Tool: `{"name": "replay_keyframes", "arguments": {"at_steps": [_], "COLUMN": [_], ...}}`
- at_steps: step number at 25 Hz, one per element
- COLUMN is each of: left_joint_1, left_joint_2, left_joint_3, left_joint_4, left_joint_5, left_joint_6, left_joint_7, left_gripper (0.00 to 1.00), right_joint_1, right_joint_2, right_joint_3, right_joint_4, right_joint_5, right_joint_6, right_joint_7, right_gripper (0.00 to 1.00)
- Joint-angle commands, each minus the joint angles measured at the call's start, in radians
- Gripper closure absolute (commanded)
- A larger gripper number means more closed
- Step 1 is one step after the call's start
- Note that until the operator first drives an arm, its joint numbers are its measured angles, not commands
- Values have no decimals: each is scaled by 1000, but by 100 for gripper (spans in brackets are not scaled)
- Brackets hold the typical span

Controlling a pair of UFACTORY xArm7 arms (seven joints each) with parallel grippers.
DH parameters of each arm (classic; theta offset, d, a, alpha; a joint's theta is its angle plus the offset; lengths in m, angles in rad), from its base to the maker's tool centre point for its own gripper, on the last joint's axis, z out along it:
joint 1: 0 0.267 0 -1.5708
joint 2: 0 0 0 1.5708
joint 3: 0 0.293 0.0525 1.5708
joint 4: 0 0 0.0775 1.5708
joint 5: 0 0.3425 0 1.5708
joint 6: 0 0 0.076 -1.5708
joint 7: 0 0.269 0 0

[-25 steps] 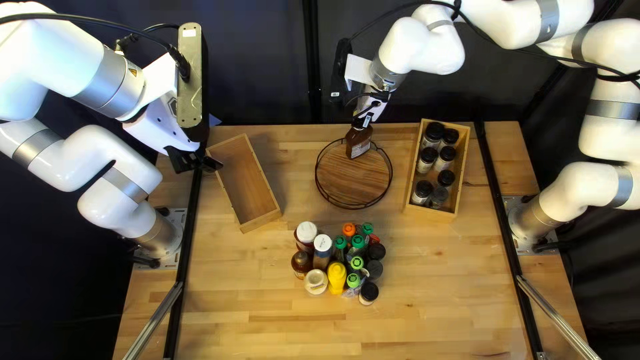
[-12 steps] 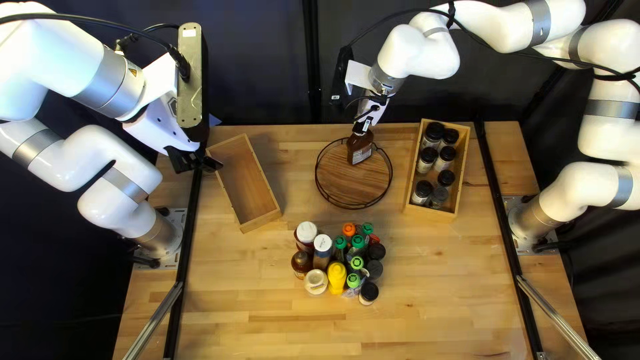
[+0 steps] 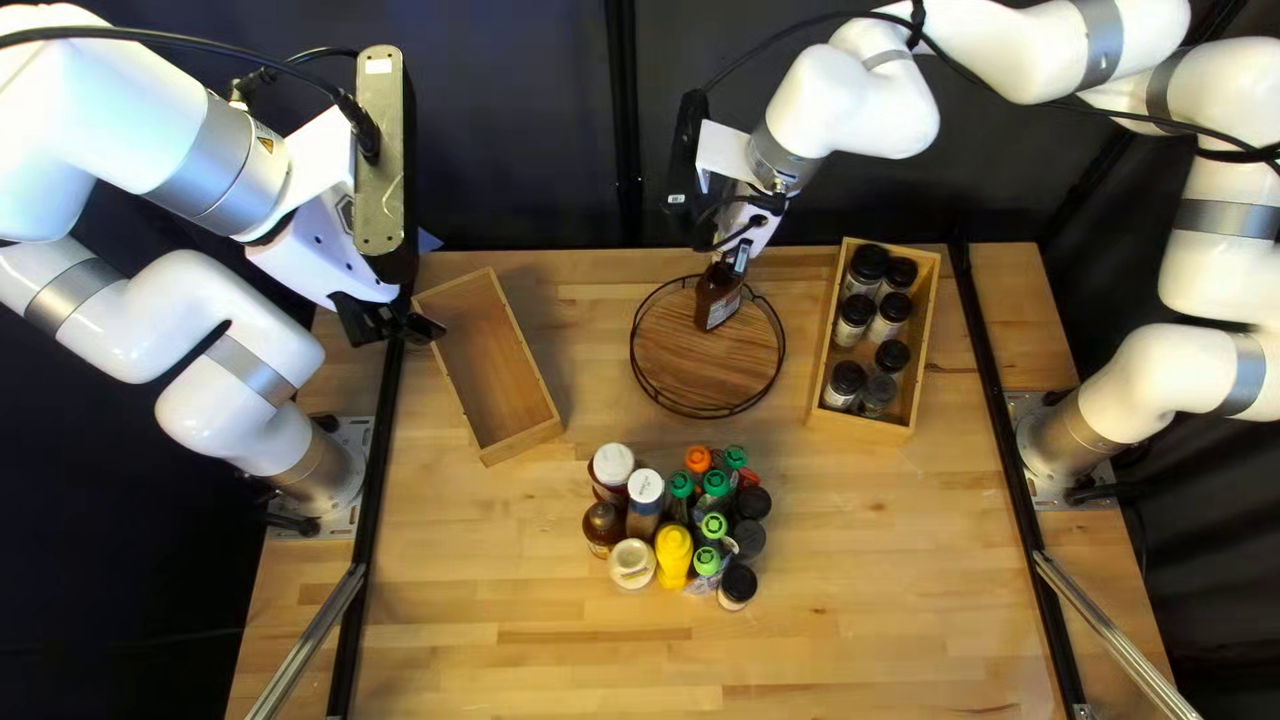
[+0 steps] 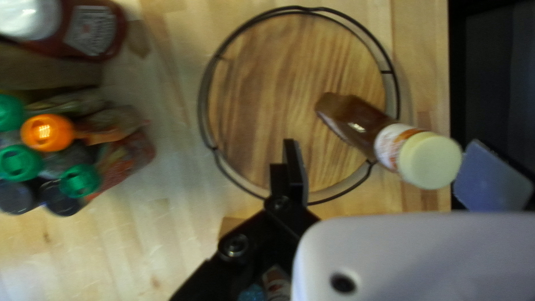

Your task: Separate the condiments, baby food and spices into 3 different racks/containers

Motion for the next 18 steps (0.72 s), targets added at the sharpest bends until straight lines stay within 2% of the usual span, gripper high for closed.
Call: {"name": "replay_keyframes", "arguments": {"at_steps": [1,9,11,14,15,18], "left_joint_1": [0,0,0,0,0,0], "left_joint_2": [0,0,0,0,0,0], "left_joint_3": [0,0,0,0,0,0], "left_joint_4": [0,0,0,0,0,0], "left_joint_5": [0,0,0,0,0,0], "left_joint_6": [0,0,0,0,0,0], "left_joint_7": [0,0,0,0,0,0], "left_gripper": [0,0,0,0,0,0], "right_joint_1": [128,362,446,523,569,620], "right_joint_2": [51,131,150,156,151,137], "right_joint_3": [0,-93,-147,-204,-245,-298], "right_joint_4": [11,25,37,49,61,64], "right_joint_5": [27,14,3,-12,-22,-40], "right_joint_6": [-21,-108,-136,-163,-176,-197], "right_joint_7": [54,151,182,206,215,228], "right_gripper": [0,0,0,0,0,0]}}
